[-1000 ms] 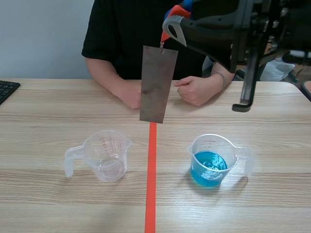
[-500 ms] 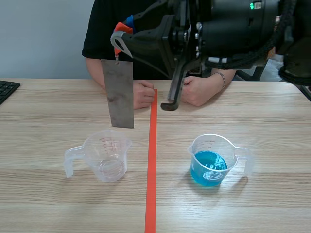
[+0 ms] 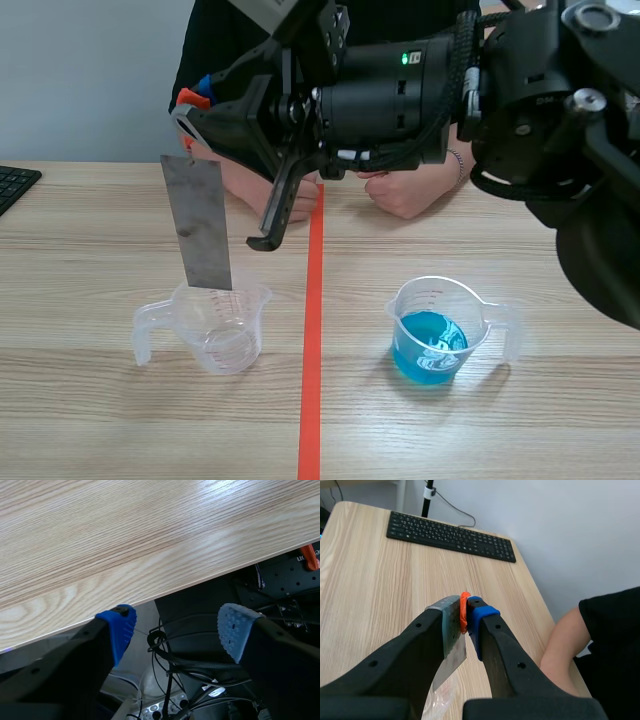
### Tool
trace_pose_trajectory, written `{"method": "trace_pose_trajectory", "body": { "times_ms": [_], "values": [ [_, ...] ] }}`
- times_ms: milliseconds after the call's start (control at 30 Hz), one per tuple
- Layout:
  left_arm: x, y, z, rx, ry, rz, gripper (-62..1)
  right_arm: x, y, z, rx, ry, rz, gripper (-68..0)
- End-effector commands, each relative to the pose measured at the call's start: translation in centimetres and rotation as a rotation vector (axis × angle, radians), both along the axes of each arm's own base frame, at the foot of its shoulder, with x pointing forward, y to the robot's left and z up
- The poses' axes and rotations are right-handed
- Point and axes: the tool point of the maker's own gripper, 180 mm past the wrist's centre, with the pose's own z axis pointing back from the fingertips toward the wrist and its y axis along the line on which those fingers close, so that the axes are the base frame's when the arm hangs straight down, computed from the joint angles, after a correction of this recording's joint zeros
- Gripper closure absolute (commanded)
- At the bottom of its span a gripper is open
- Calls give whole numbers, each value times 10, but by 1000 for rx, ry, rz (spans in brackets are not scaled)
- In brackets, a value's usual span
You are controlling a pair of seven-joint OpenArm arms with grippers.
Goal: Do the redox reaction experiment.
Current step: 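Put the plate into the left beaker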
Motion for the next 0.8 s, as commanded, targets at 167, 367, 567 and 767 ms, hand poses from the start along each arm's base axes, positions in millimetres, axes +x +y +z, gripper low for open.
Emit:
{"method": "trace_pose_trajectory", "body": {
  "times_ms": [167,367,567,767],
  "values": [
    [3,-1,3,10,-16,-18,-568,8,7,-1,19,18,-3,-17],
    [2,-1,3,14,-15,-23,-620,13,8,-10,20,53,-13,-17],
    [2,-1,3,25,-15,-38,-623,18,11,-20,6,72,-26,-17],
    [2,-1,3,25,-15,-38,-623,23,14,-34,-10,99,-38,-17]
  ]
}}
